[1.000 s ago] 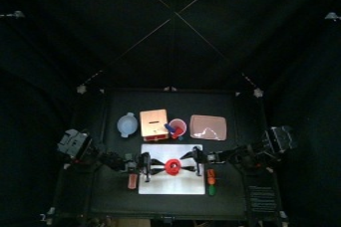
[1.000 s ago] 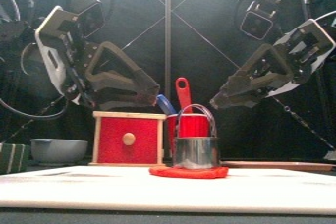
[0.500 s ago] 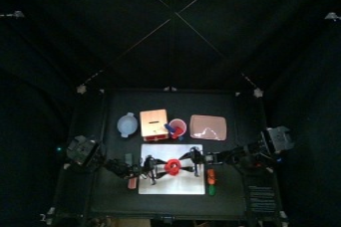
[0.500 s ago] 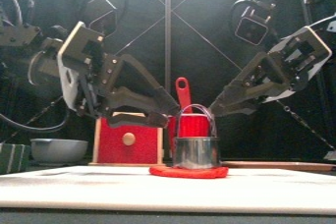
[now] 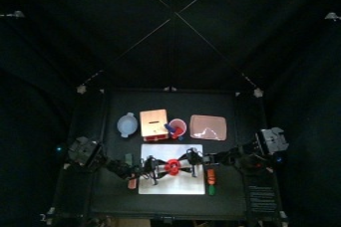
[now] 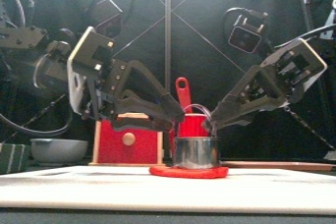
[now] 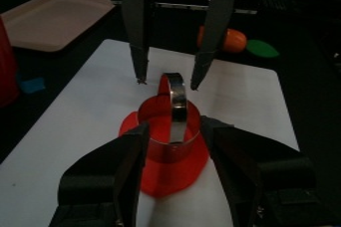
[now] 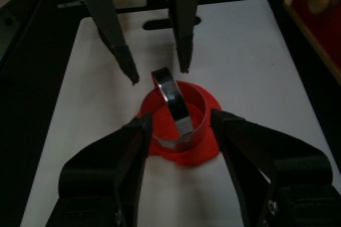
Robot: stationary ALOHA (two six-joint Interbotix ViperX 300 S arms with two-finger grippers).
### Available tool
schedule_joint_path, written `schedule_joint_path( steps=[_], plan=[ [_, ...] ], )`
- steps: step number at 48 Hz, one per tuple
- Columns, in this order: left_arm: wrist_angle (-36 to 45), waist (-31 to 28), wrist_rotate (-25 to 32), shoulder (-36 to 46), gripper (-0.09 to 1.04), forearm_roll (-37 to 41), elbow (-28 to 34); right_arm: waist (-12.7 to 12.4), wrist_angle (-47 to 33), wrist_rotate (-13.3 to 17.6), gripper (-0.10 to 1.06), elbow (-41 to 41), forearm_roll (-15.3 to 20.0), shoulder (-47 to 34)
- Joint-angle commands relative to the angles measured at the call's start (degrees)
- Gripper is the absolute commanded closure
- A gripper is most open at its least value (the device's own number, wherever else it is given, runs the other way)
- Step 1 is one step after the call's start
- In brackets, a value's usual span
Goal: Get the cutter from the drawer then cut the dough then place the extra dough in the bowl
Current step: Cut the dough
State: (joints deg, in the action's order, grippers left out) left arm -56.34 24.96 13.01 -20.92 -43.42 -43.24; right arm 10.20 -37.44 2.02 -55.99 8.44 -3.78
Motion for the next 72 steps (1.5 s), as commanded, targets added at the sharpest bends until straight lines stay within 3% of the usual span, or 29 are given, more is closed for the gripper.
schedule_joint_path(
  steps=[1, 13, 60, 72],
  plan=[
    [-0.26, 0.09, 0.09, 0.70, 0.14, 0.09, 0.97, 0.09, -0.53, 0.09, 0.17, 0.79, 0.00, 0.88],
    [-0.18, -0.18, 0.18, 0.53, 0.14, 0.09, 1.32, 0.26, -0.53, 0.09, 0.29, 1.05, 0.00, 0.00],
    [-0.18, -0.44, 0.18, -0.18, 0.15, 0.00, 1.76, 0.26, -0.53, 0.00, 0.31, 1.14, 0.18, -0.18],
    [-0.09, -0.44, 0.18, -0.09, 0.33, 0.00, 1.76, 0.18, -0.44, 0.00, 0.31, 1.14, 0.26, -0.18]
  ],
)
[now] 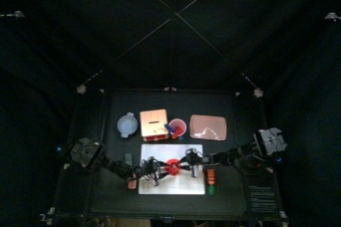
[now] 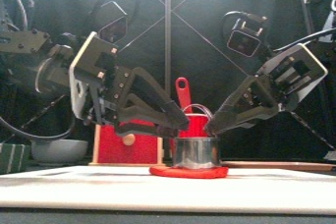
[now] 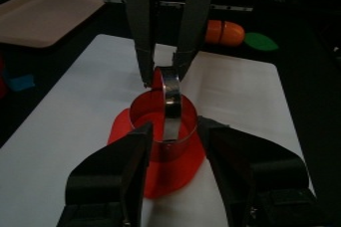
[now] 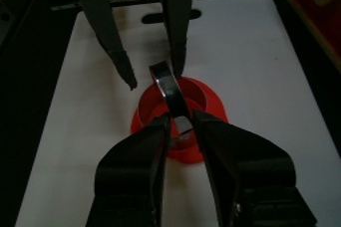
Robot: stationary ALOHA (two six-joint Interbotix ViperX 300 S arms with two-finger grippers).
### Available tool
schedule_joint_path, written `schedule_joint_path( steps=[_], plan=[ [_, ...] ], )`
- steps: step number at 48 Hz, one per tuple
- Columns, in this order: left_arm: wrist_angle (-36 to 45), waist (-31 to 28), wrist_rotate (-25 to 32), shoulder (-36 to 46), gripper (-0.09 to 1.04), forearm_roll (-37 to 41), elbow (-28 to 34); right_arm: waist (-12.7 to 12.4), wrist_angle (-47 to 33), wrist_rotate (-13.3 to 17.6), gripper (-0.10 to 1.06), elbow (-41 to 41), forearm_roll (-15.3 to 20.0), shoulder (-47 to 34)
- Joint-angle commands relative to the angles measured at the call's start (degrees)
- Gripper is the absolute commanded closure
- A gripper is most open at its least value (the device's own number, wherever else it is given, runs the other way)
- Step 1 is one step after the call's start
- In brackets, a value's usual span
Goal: Get the cutter from the drawer then cut the dough then place the extra dough in the bowl
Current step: Cut the dough
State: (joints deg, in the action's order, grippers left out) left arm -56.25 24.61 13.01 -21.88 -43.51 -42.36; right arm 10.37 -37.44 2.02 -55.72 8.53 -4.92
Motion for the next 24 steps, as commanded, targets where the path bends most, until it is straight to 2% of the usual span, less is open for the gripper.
schedule_joint_path(
  steps=[1, 6, 14, 24],
  plan=[
    [-0.18, -0.09, 0.18, 0.79, 0.34, 0.26, 0.88, 0.09, -0.44, 0.00, 0.31, 0.88, 0.18, 0.97],
    [0.35, -0.09, 0.18, 0.88, 0.39, 0.18, 0.88, 0.09, -0.44, -0.09, 0.31, 0.88, 0.18, 0.97],
    [1.67, -0.18, 0.18, 0.79, 0.39, 0.09, 0.88, 0.00, -0.18, -0.26, 0.32, 0.97, 0.18, 0.97],
    [1.93, -0.44, 0.26, 1.05, 0.39, 0.09, 0.79, 0.09, 0.62, -0.26, 0.40, 0.88, -0.09, 0.88]
  ],
)
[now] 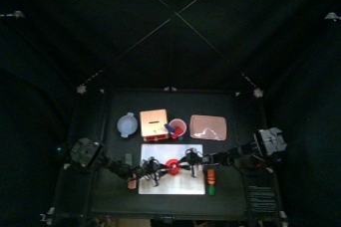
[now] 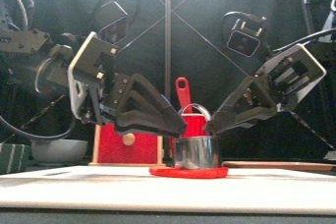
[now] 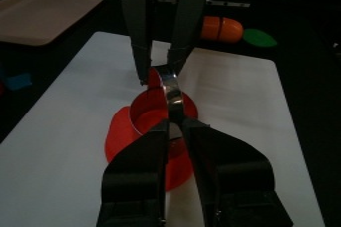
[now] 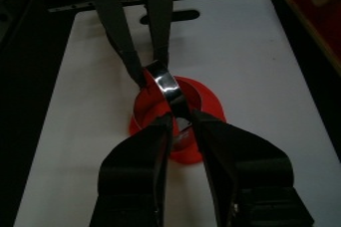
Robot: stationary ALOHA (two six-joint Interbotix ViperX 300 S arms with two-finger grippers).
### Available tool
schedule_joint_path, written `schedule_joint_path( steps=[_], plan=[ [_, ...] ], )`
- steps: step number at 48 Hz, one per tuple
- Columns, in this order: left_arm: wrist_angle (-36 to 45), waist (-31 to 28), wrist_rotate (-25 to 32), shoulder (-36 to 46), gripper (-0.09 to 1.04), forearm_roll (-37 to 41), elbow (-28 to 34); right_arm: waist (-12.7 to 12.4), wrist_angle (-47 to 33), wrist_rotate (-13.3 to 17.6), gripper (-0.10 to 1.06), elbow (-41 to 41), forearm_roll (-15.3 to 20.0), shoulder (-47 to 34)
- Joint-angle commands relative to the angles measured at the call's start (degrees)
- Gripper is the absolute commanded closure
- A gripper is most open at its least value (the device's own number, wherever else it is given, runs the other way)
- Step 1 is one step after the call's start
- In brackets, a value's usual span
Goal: Get the cutter from the drawer then cut the dough then place the extra dough in the bowl
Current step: Cut the dough
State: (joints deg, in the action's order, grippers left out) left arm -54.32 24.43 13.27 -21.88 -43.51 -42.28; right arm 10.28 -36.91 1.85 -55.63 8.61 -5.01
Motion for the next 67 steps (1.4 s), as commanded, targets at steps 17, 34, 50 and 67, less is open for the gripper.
schedule_joint_path(
  steps=[17, 34, 50, 67],
  plan=[
    [0.53, -0.97, 4.48, 3.25, 0.39, 0.09, 0.00, 0.18, 0.18, -0.35, 0.43, 1.58, -0.62, 0.88],
    [2.46, -1.23, 5.63, 2.99, 0.39, -0.88, 0.26, 0.26, 2.37, -0.18, 0.43, 1.05, -0.18, 0.62],
    [2.72, -1.14, 5.45, 1.85, 0.39, -1.41, 0.62, 0.44, 4.04, -0.18, 0.43, 0.88, -0.18, 0.62],
    [4.66, -1.14, 5.36, 0.09, 0.39, -2.37, 1.58, 0.44, 4.83, -0.18, 0.43, 0.97, -0.26, 0.18]
  ],
)
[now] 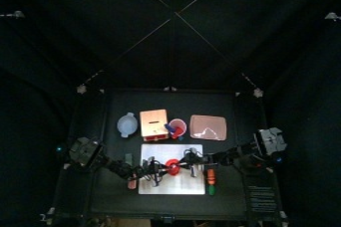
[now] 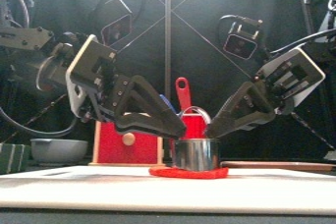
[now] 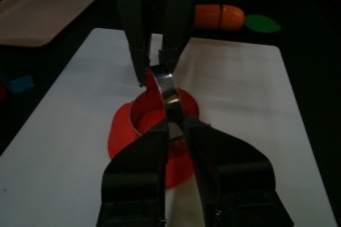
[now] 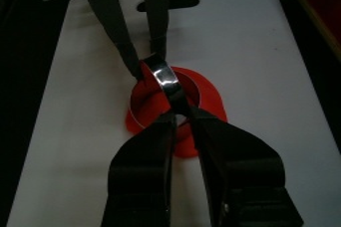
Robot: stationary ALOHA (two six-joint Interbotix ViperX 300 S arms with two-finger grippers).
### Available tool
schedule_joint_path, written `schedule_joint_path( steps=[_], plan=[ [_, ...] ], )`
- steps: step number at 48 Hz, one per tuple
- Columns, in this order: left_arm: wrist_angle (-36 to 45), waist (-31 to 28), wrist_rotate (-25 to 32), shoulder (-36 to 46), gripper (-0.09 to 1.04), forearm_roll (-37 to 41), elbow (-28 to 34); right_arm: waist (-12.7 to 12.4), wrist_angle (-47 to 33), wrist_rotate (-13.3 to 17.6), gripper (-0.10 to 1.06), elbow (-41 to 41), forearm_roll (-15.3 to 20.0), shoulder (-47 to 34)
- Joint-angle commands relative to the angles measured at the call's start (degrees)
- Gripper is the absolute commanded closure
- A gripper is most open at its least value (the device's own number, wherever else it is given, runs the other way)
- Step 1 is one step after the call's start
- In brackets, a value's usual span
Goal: Get the cutter from the drawer then cut the dough then place the extra dough in the bowl
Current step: Cut the dough
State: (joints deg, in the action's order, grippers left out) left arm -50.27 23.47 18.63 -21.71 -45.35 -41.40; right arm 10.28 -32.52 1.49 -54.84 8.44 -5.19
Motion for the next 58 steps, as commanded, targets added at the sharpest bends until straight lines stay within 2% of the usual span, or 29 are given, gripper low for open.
schedule_joint_path(
  steps=[1, 30, 43, 58],
  plan=[
    [0.79, -0.18, 0.00, -0.18, 0.39, -0.70, 0.70, 0.44, 0.44, 0.18, 0.43, 0.26, -0.09, 0.26],
    [3.16, -0.62, 0.09, -1.85, 0.39, -3.78, 0.79, 0.44, 0.97, 0.62, 0.43, 0.35, -0.18, -1.41],
    [4.31, -0.97, 0.09, -2.37, 0.39, -4.39, 0.79, 0.44, 1.58, 0.62, 0.48, 0.44, 0.00, -1.67],
    [4.83, -1.23, 0.09, -2.55, 0.39, -4.66, 0.79, 0.35, 1.58, 0.79, 0.49, 0.62, 0.00, -2.81]
  ],
)
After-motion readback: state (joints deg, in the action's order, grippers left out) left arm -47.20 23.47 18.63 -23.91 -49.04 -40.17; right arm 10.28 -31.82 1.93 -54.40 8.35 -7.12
